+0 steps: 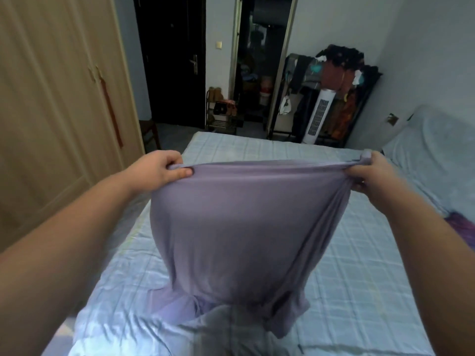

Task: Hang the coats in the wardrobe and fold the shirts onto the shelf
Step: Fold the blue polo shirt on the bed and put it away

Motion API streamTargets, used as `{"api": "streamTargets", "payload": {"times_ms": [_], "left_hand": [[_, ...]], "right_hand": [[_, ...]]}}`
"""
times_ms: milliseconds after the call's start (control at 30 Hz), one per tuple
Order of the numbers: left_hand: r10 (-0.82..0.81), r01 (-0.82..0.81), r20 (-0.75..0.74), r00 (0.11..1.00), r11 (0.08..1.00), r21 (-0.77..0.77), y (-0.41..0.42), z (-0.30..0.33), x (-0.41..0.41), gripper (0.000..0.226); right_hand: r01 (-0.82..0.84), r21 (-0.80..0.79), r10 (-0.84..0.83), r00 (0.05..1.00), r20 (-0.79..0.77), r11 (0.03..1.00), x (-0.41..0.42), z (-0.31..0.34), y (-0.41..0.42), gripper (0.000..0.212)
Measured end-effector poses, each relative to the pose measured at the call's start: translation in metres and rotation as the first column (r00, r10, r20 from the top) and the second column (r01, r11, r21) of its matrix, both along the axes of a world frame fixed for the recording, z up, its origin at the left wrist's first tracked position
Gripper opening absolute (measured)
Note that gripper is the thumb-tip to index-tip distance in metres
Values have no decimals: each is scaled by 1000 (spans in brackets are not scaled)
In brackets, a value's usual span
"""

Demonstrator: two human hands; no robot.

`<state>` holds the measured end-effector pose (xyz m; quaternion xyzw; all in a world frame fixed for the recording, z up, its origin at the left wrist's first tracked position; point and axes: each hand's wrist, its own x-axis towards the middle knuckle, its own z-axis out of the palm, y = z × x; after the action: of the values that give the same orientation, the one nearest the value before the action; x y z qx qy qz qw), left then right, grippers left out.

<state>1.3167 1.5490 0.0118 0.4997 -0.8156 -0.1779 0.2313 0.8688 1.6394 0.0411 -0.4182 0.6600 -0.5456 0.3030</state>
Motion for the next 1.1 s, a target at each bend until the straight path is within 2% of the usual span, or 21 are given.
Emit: {"api": "streamTargets", "payload": {"times_ms": [67,100,200,267,333,533,633,733,800,900,967,1100], "left_hand": [[-58,58,9,998,998,22,-15,9,1,23],[-74,73,34,997,997,26,-24,11,2,17],[-90,80,196,976,995,58,-65,7,2,11],[-45,23,300,953,997,77,-98,-7,4,6],[20,-41,316,949,997,61,-130,-23,8,7],[229,-225,110,967,973,-56,-224,-25,-12,14],[306,-308,-40,951,943,-123,-277,0,-35,13],[349,-370,-139,927,911,-182,-320,33,-57,29],[363,-400,-220,905,904,-152,-340,53,-66,35],[360,-413,-364,859,908,-77,-359,73,-70,32],[339,-405,-471,815,913,-44,-364,80,-69,30],[296,-405,-546,784,910,-89,-355,85,-64,30]], "right_hand": [[11,-30,-8,994,111,999,-8,6,-11,23],[44,-25,-41,993,107,999,-12,7,-19,21],[100,-33,-100,995,5,994,-21,-2,-46,19],[100,-53,-102,994,-31,994,-27,-13,-71,23],[142,-60,-146,987,-63,988,-33,-26,-102,27],[202,-31,-204,975,-88,979,-55,-45,-217,36],[240,-76,-237,970,42,968,-67,-31,-277,33],[203,-177,-188,977,97,963,-76,-8,-328,33],[218,-233,-188,972,145,948,-83,4,-354,39],[229,-314,-175,966,190,921,-87,23,-378,39],[208,-350,-159,973,165,913,-90,34,-381,40],[190,-413,-154,981,119,891,-92,47,-361,41]]}}
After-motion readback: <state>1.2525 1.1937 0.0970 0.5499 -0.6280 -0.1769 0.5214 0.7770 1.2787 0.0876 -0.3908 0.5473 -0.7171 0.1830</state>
